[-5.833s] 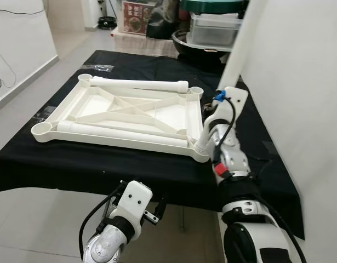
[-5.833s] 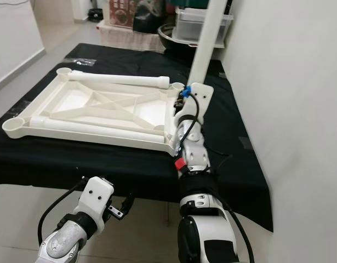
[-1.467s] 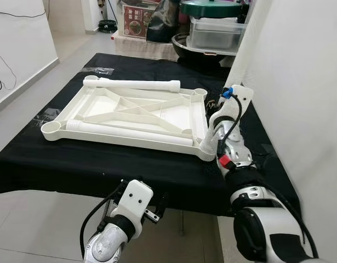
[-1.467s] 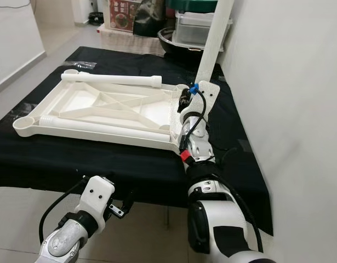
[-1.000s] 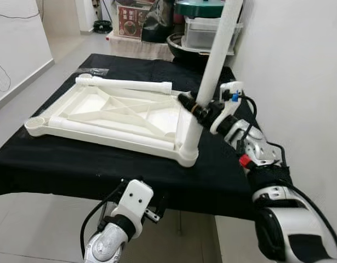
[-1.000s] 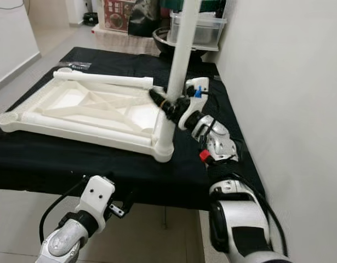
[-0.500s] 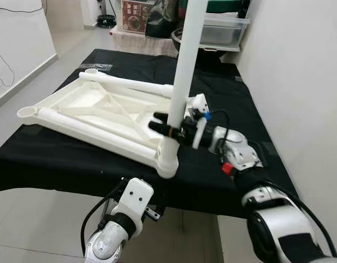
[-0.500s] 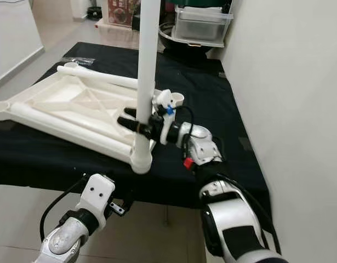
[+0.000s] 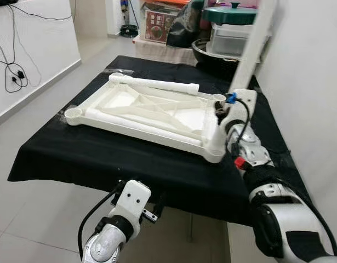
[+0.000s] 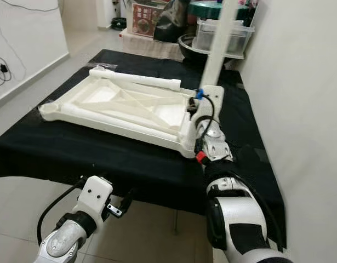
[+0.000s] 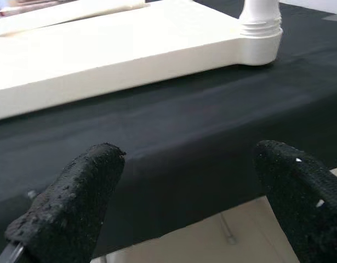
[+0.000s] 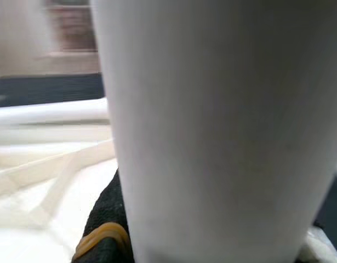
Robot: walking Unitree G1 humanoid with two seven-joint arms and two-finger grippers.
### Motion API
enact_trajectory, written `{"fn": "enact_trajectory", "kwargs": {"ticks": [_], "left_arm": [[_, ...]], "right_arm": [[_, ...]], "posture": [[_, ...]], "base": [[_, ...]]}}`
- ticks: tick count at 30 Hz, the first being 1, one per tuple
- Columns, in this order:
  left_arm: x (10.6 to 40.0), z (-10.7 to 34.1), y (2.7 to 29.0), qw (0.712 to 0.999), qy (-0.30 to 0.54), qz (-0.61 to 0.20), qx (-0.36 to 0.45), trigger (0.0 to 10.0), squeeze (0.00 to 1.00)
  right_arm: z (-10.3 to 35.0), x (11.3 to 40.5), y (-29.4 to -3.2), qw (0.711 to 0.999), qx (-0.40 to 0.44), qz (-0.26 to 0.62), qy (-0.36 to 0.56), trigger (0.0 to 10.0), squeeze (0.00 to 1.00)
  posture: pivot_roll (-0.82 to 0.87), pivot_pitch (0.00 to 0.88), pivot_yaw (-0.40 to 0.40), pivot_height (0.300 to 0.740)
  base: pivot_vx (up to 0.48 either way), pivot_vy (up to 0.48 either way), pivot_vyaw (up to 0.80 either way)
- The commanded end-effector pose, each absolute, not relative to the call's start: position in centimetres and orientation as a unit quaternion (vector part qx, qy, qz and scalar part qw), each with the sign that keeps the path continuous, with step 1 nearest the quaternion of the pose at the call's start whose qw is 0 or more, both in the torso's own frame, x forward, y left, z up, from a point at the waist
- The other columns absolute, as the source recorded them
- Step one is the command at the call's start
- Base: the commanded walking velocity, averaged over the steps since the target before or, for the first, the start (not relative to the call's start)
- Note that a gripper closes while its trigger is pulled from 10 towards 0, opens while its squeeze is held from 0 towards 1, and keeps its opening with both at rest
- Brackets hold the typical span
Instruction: Building children table
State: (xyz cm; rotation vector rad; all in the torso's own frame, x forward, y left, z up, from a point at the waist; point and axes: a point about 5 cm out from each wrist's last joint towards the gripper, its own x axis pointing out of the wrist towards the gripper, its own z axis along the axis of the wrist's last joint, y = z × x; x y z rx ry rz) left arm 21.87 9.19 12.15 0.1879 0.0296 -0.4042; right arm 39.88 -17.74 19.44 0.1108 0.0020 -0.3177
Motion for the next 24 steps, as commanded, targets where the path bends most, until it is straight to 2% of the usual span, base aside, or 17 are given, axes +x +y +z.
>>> {"fn": "enact_trajectory", "kwargs": {"ticks": [1, 4, 5, 7, 8, 12, 13, 14, 15, 16, 18, 20, 22, 24], "left_arm": [[21.8, 11.7, 9.2, 0.974, 0.024, -0.204, 0.097, 10.0, 0.00], [21.8, 11.6, 9.2, 0.974, 0.025, -0.204, 0.097, 10.0, 0.00], [21.9, 11.6, 9.2, 0.974, 0.024, -0.204, 0.097, 10.0, 0.00], [21.9, 11.6, 9.2, 0.974, 0.024, -0.203, 0.098, 10.0, 0.00], [21.9, 11.6, 9.1, 0.974, 0.024, -0.203, 0.098, 10.0, 0.00], [21.9, 11.6, 9.1, 0.974, 0.024, -0.203, 0.096, 10.0, 0.00], [21.9, 11.6, 9.1, 0.974, 0.024, -0.203, 0.096, 10.0, 0.00], [21.9, 11.6, 9.1, 0.974, 0.024, -0.203, 0.097, 10.0, 0.00], [21.9, 11.6, 9.1, 0.974, 0.024, -0.203, 0.097, 10.0, 0.00], [21.9, 11.6, 9.1, 0.974, 0.024, -0.203, 0.097, 10.0, 0.00], [22.0, 11.6, 9.1, 0.974, 0.023, -0.202, 0.096, 10.0, 0.00], [22.0, 11.7, 9.1, 0.974, 0.022, -0.202, 0.096, 10.0, 0.00], [22.0, 11.6, 9.1, 0.974, 0.023, -0.202, 0.096, 10.0, 0.00], [22.1, 11.6, 9.1, 0.974, 0.023, -0.202, 0.096, 10.0, 0.00]], "right_arm": [[17.4, 39.2, -17.8, 0.972, 0.072, -0.216, 0.049, 0.0, 0.00], [17.6, 39.2, -16.2, 0.972, 0.098, -0.210, 0.040, 0.0, 0.00], [18.0, 39.4, -15.4, 0.975, 0.113, -0.191, 0.031, 10.0, 0.00], [18.9, 39.5, -14.4, 0.979, 0.126, -0.161, 0.004, 10.0, 0.00], [20.3, 39.6, -13.4, 0.983, 0.133, -0.118, -0.042, 10.0, 1.00], [21.5, 39.5, -13.2, 0.984, 0.126, -0.090, -0.085, 10.0, 1.00], [22.0, 39.5, -13.3, 0.984, 0.128, -0.071, -0.097, 10.0, 0.29], [22.3, 39.5, -13.3, 0.984, 0.129, -0.058, -0.106, 10.0, 0.29], [23.0, 39.5, -13.3, 0.983, 0.133, -0.026, -0.124, 10.0, 0.00], [23.0, 39.5, -13.3, 0.983, 0.133, -0.026, -0.124, 10.0, 0.00], [23.9, 39.5, -13.3, 0.977, 0.138, 0.073, -0.144, 10.0, 0.00], [23.9, 39.5, -13.3, 0.975, 0.140, 0.101, -0.143, 10.0, 0.00], [23.7, 39.4, -13.0, 0.960, 0.160, 0.191, -0.124, 10.0, 0.00], [23.5, 38.5, -12.6, 0.924, 0.150, 0.338, -0.100, 10.0, 0.00]], "posture": [[0.14, 0.016, -0.119, 0.740], [0.14, 0.014, -0.123, 0.740], [0.14, 0.011, -0.122, 0.740], [0.14, 0.010, -0.121, 0.740], [0.14, 0.007, -0.123, 0.740], [0.14, 0.007, -0.126, 0.740], [0.14, 0.008, -0.126, 0.740], [0.14, 0.008, -0.126, 0.740], [0.13, 0.010, -0.127, 0.740], [0.13, 0.010, -0.127, 0.740], [0.13, 0.013, -0.122, 0.740], [0.13, 0.013, -0.122, 0.740], [0.13, 0.019, -0.121, 0.740], [0.13, 0.021, -0.123, 0.740]], "base": [[0.000, 0.000, 0.00], [0.000, 0.000, 0.00], [0.000, 0.000, 0.00], [0.000, 0.000, 0.00], [0.000, 0.000, 0.00], [0.000, 0.000, 0.00], [0.000, 0.000, 0.00], [0.000, 0.000, 0.00], [0.000, 0.000, 0.00], [0.000, 0.000, 0.00], [0.000, 0.000, 0.00], [0.000, 0.000, 0.00], [0.000, 0.000, 0.00], [0.000, 0.000, 0.00]]}}
